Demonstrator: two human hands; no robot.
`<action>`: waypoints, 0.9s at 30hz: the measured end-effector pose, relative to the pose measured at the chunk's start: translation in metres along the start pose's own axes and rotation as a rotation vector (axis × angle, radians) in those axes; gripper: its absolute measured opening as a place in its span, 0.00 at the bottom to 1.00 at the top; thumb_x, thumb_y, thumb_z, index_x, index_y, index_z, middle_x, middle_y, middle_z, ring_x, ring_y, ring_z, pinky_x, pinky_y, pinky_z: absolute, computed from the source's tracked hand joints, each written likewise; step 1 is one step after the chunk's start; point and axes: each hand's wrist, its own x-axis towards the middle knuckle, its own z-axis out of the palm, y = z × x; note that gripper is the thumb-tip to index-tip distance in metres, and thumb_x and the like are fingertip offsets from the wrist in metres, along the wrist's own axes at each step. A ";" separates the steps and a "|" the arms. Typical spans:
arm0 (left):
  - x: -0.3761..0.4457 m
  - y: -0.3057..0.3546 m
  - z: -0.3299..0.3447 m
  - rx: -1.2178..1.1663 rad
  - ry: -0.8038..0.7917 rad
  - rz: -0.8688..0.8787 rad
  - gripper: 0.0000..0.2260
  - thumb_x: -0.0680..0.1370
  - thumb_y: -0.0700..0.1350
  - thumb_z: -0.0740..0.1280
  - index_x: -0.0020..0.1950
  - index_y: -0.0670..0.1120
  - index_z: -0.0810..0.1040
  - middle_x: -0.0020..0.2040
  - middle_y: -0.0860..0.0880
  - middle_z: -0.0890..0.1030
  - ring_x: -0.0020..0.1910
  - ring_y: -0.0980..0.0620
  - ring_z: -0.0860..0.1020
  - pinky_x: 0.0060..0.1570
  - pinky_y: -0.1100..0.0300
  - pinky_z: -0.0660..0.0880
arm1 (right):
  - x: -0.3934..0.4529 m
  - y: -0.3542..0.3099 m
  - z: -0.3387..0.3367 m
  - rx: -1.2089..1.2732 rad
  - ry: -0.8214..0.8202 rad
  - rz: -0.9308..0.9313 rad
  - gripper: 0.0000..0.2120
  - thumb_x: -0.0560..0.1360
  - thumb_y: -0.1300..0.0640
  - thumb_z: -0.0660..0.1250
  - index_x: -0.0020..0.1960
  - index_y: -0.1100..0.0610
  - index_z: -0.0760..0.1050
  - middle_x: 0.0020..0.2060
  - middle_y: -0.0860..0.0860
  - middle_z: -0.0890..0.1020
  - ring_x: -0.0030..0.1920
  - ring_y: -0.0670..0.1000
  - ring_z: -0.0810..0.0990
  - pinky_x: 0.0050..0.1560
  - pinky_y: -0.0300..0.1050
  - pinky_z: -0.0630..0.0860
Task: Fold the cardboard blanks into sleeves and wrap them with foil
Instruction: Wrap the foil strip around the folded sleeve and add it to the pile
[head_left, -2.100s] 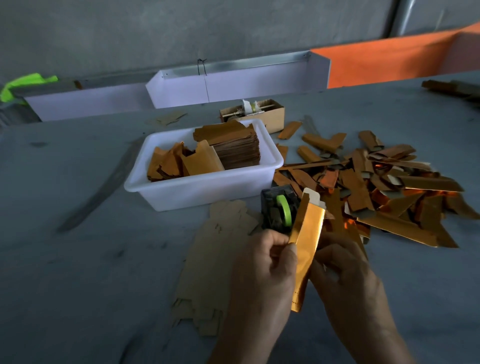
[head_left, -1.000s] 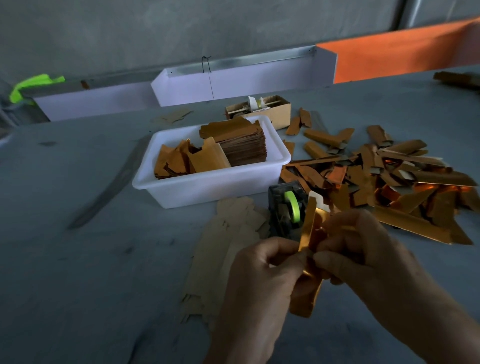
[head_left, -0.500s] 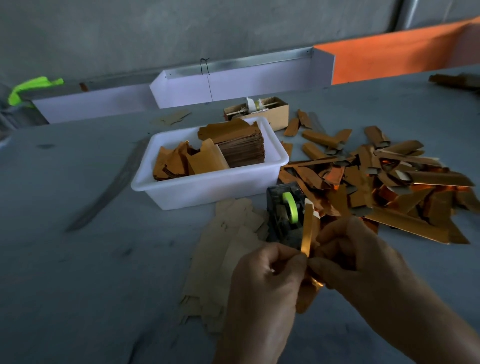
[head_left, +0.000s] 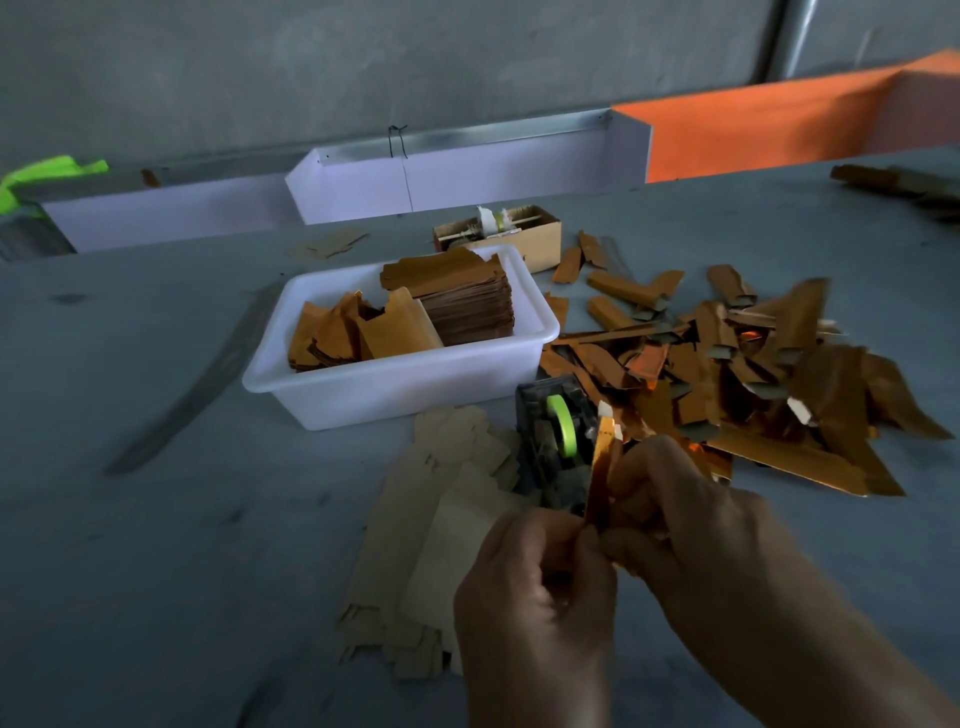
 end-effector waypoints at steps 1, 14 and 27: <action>-0.001 -0.001 0.001 -0.003 -0.002 -0.010 0.07 0.70 0.43 0.71 0.34 0.55 0.78 0.31 0.49 0.82 0.30 0.57 0.81 0.31 0.59 0.78 | 0.001 0.000 -0.001 -0.006 0.017 0.018 0.13 0.72 0.52 0.69 0.43 0.44 0.63 0.34 0.41 0.79 0.35 0.38 0.78 0.35 0.30 0.74; 0.018 0.020 -0.025 -0.189 -0.202 -0.216 0.06 0.75 0.42 0.69 0.39 0.50 0.82 0.33 0.51 0.83 0.32 0.54 0.83 0.30 0.65 0.78 | 0.003 0.011 0.005 0.431 -0.075 0.096 0.13 0.60 0.43 0.68 0.40 0.48 0.76 0.37 0.39 0.82 0.38 0.39 0.80 0.33 0.32 0.75; 0.049 -0.048 -0.059 0.884 -0.088 -0.176 0.20 0.78 0.54 0.63 0.66 0.46 0.74 0.62 0.46 0.77 0.62 0.45 0.73 0.61 0.56 0.65 | 0.046 0.071 -0.012 0.599 0.443 0.352 0.03 0.74 0.49 0.65 0.47 0.46 0.76 0.42 0.48 0.83 0.45 0.51 0.83 0.46 0.52 0.77</action>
